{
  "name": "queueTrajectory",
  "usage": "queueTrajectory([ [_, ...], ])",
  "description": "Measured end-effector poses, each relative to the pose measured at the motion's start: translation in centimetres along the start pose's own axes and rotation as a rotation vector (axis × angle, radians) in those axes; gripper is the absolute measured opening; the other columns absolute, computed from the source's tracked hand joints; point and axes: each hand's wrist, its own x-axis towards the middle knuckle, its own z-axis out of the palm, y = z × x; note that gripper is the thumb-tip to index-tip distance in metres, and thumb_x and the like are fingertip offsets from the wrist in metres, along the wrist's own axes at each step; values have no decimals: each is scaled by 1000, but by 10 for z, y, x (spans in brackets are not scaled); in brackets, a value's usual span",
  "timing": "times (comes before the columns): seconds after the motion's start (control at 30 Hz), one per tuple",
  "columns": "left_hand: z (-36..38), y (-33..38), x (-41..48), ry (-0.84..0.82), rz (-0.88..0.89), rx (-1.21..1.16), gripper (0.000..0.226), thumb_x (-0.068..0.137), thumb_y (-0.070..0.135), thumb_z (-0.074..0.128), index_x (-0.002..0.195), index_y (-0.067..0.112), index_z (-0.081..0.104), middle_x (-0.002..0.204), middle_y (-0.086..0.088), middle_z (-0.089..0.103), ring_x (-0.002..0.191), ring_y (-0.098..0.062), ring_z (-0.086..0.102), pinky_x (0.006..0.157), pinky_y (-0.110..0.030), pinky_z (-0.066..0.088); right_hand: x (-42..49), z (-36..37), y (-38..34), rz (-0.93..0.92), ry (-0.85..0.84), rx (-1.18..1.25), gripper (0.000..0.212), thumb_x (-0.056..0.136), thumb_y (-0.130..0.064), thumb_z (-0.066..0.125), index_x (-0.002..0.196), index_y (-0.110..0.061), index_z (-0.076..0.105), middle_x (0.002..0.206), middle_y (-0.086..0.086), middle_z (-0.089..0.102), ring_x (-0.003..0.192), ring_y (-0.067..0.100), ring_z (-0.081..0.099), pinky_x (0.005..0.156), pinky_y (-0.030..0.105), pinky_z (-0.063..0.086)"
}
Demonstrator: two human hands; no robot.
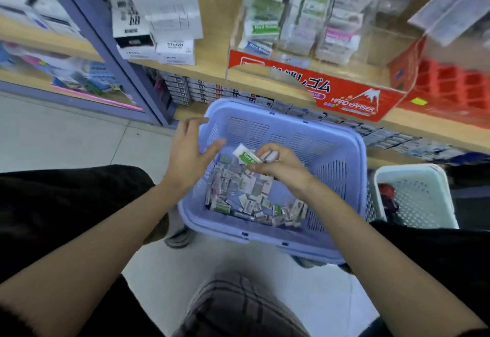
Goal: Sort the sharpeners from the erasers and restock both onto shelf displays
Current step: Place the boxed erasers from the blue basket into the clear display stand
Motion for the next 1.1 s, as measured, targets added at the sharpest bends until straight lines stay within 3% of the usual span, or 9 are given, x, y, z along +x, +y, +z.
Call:
queueTrajectory([
  [0.13, -15, 63, 4, -316, 8, -272, 36, 89, 26, 61, 124, 20, 51, 102, 3, 58, 91, -8, 59, 77, -13, 46, -39, -20, -50, -112, 7, -81, 22, 76, -6, 77, 86, -12, 59, 80, 4, 57, 66, 18, 54, 64, 32, 42],
  [0.3, -38, 119, 19, -315, 106, -453, 9, 89, 5, 60, 97, 9, 62, 84, -3, 63, 64, -5, 65, 64, -13, 48, -74, -48, -100, -234, 92, -13, 23, 76, -3, 75, 94, -12, 63, 88, 0, 58, 70, 10, 54, 59, 18, 43],
  [0.43, -53, 155, 34, -289, 135, -550, 7, 90, 2, 57, 91, 7, 61, 82, -5, 62, 60, -6, 64, 66, -16, 53, -84, -67, -137, -309, 78, 139, 15, 75, -15, 74, 86, -15, 64, 77, -6, 63, 63, 5, 54, 56, 19, 43],
  [0.53, -60, 167, 49, -229, 100, -622, 9, 91, 2, 55, 88, 10, 60, 80, -6, 60, 59, -7, 65, 69, -19, 56, -77, -80, -146, -369, 210, 189, 17, 85, -33, 63, 77, -18, 65, 64, -7, 62, 58, 8, 52, 50, 17, 40],
  [0.63, -65, 171, 66, -142, 66, -631, 10, 91, 4, 56, 87, 12, 59, 81, -5, 59, 61, -8, 67, 70, -21, 55, -65, -89, -145, -428, 317, 139, 12, 92, -28, 59, 93, -26, 71, 91, -6, 71, 63, 2, 56, 56, 14, 42],
  [0.77, -69, 171, 82, -113, 11, -669, 9, 90, 6, 56, 86, 12, 61, 83, -5, 61, 64, -12, 68, 71, -24, 57, -53, -96, -146, -412, 277, 146, 40, 88, -12, 64, 124, -30, 59, 111, -14, 67, 87, -5, 63, 68, 8, 47],
  [0.93, -59, 169, 94, -170, -93, -651, 8, 90, 6, 57, 85, 11, 61, 80, -5, 63, 61, -10, 69, 67, -20, 57, -38, -87, -140, -480, 266, -186, 46, 87, -17, 67, 124, -39, 52, 111, -18, 64, 96, -7, 59, 81, 8, 44],
  [1.0, -51, 168, 95, -230, -120, -646, 7, 90, 5, 57, 87, 9, 61, 81, -8, 63, 60, -9, 68, 66, -19, 56, -30, -80, -136, -477, 323, -381, 47, 84, -29, 69, 125, -44, 51, 107, -23, 61, 97, 1, 60, 85, 17, 46],
  [1.1, -46, 167, 97, -270, -131, -638, 5, 90, 5, 57, 91, 7, 62, 84, -11, 64, 62, -10, 69, 65, -18, 56, -22, -73, -135, -499, 415, -396, 38, 84, -32, 69, 120, -37, 56, 93, -18, 66, 86, 9, 63, 79, 31, 49],
])
